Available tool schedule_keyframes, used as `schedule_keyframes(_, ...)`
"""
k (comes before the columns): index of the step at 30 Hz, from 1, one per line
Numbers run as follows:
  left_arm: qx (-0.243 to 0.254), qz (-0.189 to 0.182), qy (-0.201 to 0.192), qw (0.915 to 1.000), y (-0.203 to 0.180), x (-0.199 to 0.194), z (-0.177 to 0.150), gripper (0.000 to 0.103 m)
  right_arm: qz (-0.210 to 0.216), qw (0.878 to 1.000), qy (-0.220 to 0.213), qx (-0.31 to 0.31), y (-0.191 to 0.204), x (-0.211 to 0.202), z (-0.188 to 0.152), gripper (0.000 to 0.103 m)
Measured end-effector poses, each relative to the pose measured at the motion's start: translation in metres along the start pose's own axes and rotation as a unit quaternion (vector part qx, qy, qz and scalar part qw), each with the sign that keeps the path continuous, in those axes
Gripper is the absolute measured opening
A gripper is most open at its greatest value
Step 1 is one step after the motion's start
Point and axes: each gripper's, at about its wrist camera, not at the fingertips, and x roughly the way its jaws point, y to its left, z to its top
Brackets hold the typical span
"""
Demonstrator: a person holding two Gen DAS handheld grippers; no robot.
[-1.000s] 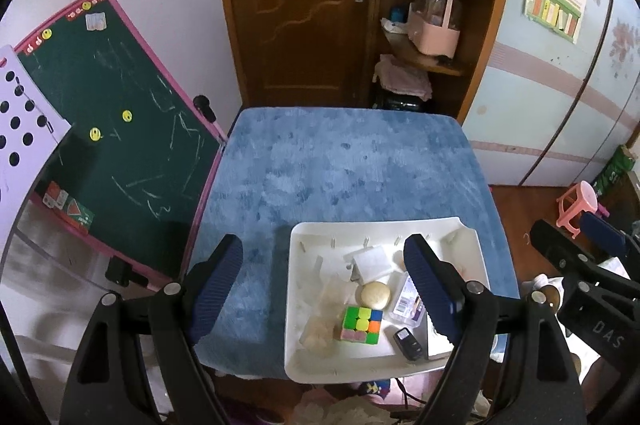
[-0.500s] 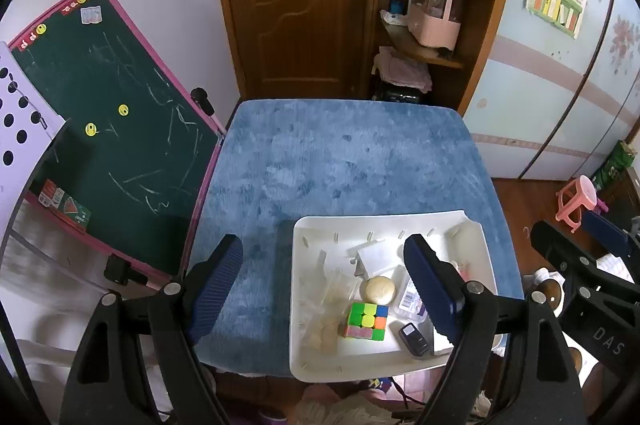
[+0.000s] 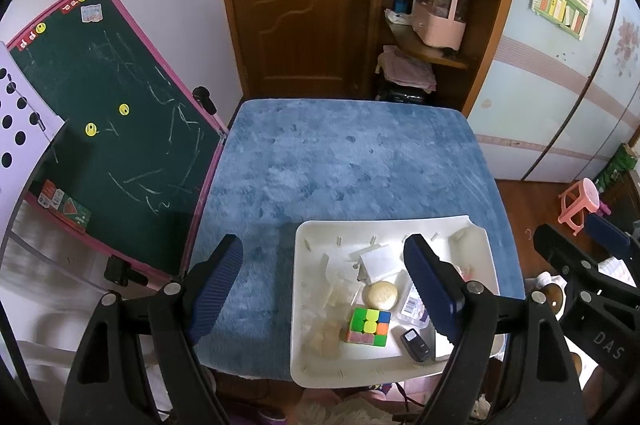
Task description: Organize rigid objects
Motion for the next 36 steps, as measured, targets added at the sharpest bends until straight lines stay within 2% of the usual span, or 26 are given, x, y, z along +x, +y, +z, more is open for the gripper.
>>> schedule_keyframes(36, 0.013, 0.002, 0.004, 0.9999, 0.0042, 0.0031, 0.0023, 0.085, 0.005, 1.0, 0.009, -0.008, 0.001, 0.007, 0.0011, 0.081)
